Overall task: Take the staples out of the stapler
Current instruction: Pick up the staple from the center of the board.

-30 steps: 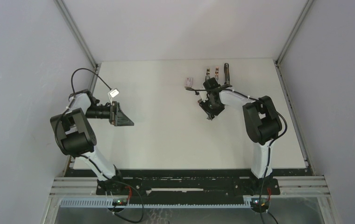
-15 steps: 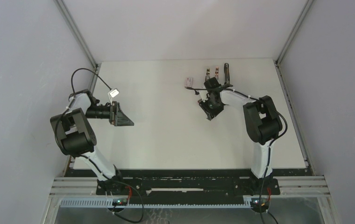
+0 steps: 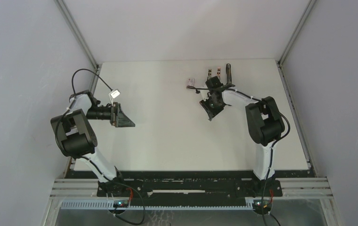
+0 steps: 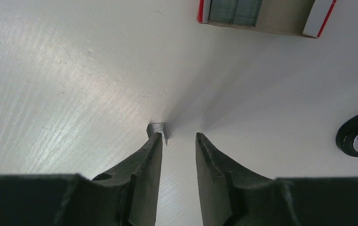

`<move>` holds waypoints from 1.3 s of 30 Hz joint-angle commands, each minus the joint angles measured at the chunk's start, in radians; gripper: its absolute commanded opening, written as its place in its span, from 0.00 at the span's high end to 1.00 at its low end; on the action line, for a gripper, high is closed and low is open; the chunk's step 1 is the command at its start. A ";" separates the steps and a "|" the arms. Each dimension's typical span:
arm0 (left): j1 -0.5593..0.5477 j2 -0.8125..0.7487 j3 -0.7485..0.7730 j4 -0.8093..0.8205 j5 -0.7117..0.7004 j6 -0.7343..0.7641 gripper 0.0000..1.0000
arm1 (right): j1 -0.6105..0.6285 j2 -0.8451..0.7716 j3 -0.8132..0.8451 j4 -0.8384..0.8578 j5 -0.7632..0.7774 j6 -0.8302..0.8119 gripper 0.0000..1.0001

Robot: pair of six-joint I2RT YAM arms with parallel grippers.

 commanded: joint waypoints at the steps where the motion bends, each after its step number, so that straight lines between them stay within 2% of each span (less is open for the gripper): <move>1: 0.006 -0.005 0.059 -0.010 0.028 0.023 0.00 | -0.004 0.006 0.041 0.020 -0.024 -0.002 0.69; 14: 0.007 -0.002 0.060 -0.011 0.028 0.023 0.00 | -0.005 0.029 0.050 0.007 -0.036 -0.001 0.77; 19: 0.006 0.002 0.062 -0.009 0.028 0.022 0.00 | -0.006 0.034 0.054 -0.001 -0.048 -0.001 0.96; 21: 0.007 0.002 0.061 -0.010 0.029 0.023 0.00 | -0.005 0.031 0.054 -0.002 -0.049 0.001 1.00; 39: 0.006 0.008 0.062 -0.010 0.027 0.021 0.00 | -0.021 -0.027 0.117 0.015 -0.051 0.014 1.00</move>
